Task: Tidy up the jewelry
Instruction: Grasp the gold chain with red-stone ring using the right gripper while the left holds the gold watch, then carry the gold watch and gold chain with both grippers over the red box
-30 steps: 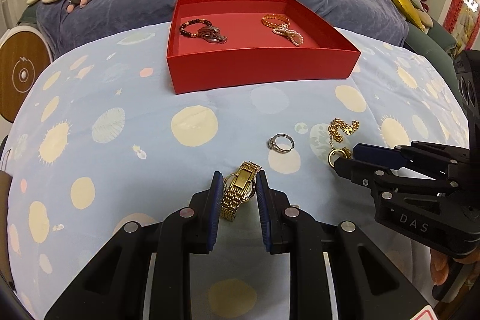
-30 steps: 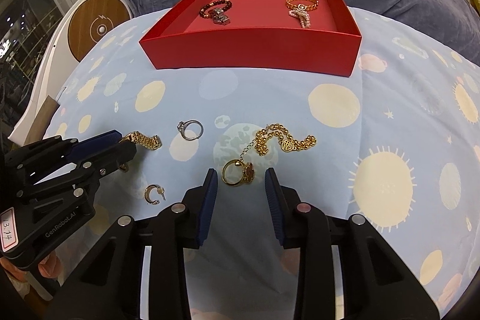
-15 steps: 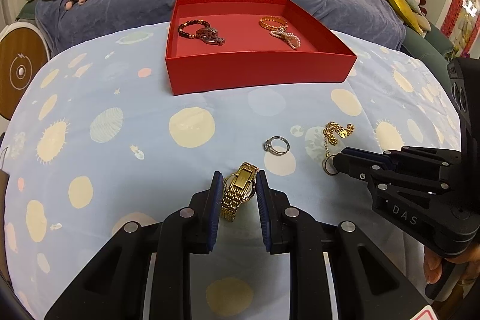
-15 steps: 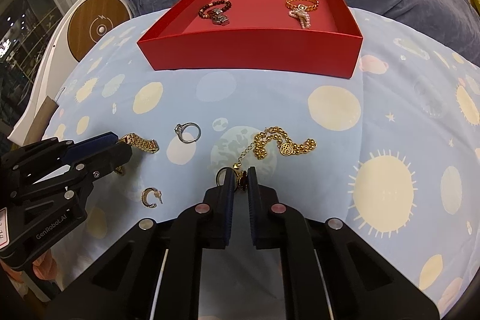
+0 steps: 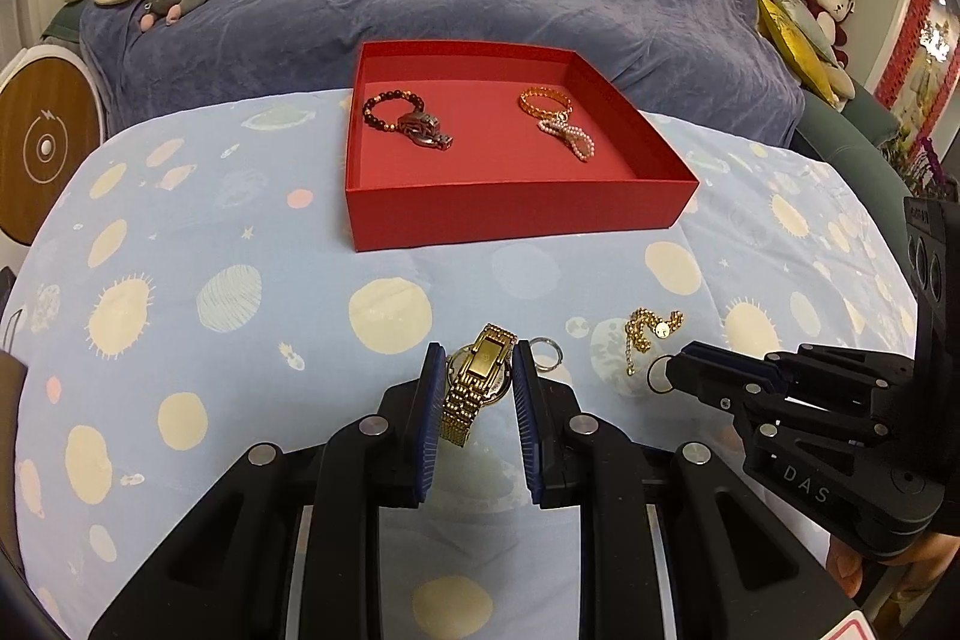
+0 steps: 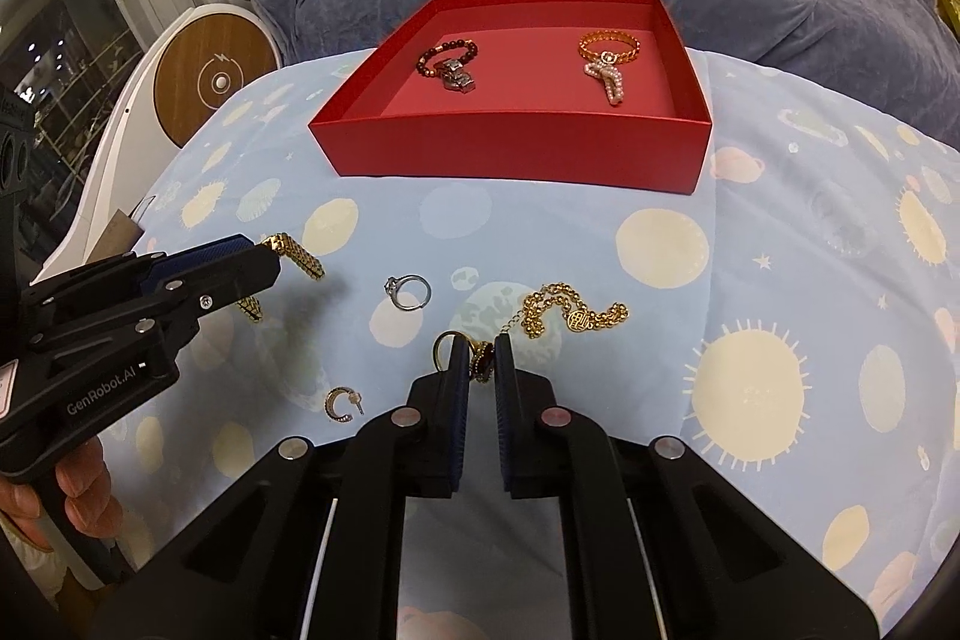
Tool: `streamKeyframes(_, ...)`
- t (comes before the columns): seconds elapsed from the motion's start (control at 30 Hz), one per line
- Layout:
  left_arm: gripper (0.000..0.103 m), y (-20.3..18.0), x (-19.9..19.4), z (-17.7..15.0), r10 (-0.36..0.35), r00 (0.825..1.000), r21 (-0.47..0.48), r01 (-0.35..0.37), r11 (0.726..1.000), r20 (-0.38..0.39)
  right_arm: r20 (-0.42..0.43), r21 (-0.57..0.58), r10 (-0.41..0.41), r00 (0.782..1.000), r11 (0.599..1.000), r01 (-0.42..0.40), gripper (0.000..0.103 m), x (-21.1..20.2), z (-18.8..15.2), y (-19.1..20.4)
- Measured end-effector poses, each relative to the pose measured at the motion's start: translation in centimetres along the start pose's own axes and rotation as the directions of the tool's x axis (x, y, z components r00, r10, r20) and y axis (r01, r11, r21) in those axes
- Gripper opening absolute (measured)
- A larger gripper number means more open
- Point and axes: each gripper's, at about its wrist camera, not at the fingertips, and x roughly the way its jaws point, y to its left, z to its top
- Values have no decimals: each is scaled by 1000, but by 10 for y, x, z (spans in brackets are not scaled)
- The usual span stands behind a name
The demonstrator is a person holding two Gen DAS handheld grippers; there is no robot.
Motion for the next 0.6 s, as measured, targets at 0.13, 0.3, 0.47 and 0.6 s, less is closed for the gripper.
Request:
streamKeyframes(0.13, 19, -1, -3, 8, -1, 1000, -2, 1, 1000, 18, 18, 4, 3, 1000, 1000, -3, 8, -6, 6, -1)
streamKeyframes(0.3, 19, -1, -2, 19, 6, 1000, -3, -6, 1000, 31, 45, 14, -4, 999, 1000, 3, 8, -14, 18, -6)
streamKeyframes(0.47, 19, 1, -7, 52, 12, 996, 4, -12, 1000, 89, 87, 17, -32, 996, 999, 31, 8, -24, 44, -19)
streamKeyframes(0.6, 19, 4, -3, 83, 44, 989, 28, -48, 998, 140, 116, 27, -54, 992, 998, 52, 8, -15, 82, -35)
